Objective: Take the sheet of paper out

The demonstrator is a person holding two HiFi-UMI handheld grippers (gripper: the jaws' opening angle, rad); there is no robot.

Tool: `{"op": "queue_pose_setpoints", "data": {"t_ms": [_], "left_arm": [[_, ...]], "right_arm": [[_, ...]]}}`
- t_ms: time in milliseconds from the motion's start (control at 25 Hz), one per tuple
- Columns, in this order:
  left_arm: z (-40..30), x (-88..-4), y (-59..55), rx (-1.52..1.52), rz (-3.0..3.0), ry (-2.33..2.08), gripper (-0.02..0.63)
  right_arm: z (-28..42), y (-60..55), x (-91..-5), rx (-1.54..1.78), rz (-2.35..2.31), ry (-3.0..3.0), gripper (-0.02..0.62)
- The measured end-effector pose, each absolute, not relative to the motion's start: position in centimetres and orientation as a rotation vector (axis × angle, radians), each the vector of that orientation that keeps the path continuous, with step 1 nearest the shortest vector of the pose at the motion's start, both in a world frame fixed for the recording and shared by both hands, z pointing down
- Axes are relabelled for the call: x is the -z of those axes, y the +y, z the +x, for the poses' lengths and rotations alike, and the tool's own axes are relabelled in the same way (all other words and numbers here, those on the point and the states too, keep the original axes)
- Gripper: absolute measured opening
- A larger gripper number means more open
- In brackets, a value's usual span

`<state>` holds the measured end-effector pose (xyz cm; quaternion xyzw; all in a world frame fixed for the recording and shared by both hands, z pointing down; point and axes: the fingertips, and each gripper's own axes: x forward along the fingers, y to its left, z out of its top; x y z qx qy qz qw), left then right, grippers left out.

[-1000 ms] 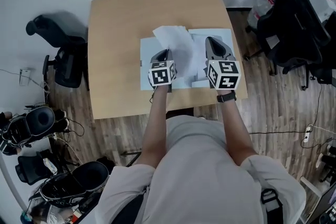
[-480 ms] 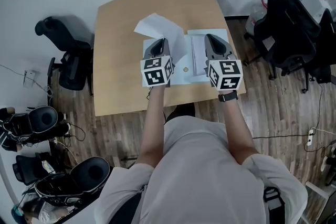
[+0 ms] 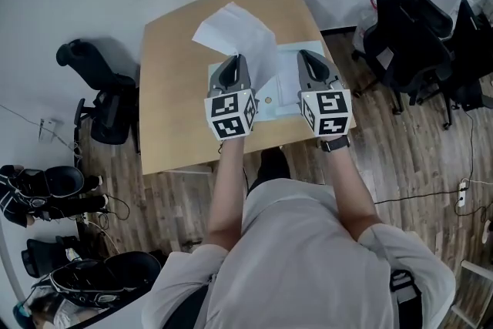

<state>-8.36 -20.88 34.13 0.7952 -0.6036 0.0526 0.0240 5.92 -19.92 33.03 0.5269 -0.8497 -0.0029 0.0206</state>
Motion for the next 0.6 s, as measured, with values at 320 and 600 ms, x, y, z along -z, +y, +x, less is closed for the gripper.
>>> {"op": "queue_pose_setpoints", "data": {"t_ms": [320, 600], "left_arm": [[-6.2, -35.4, -18.0, -0.196, 2.474, -1.874, 0.011], [-7.8, -36.5, -18.7, -0.159, 2.416, -1.843, 0.011]], "right_arm": [[7.1, -17.6, -33.9, -0.016, 1.625, -2.636, 0.012], [6.2, -18.4, -35.0, -0.04, 1.601, -2.621, 0.012]]}}
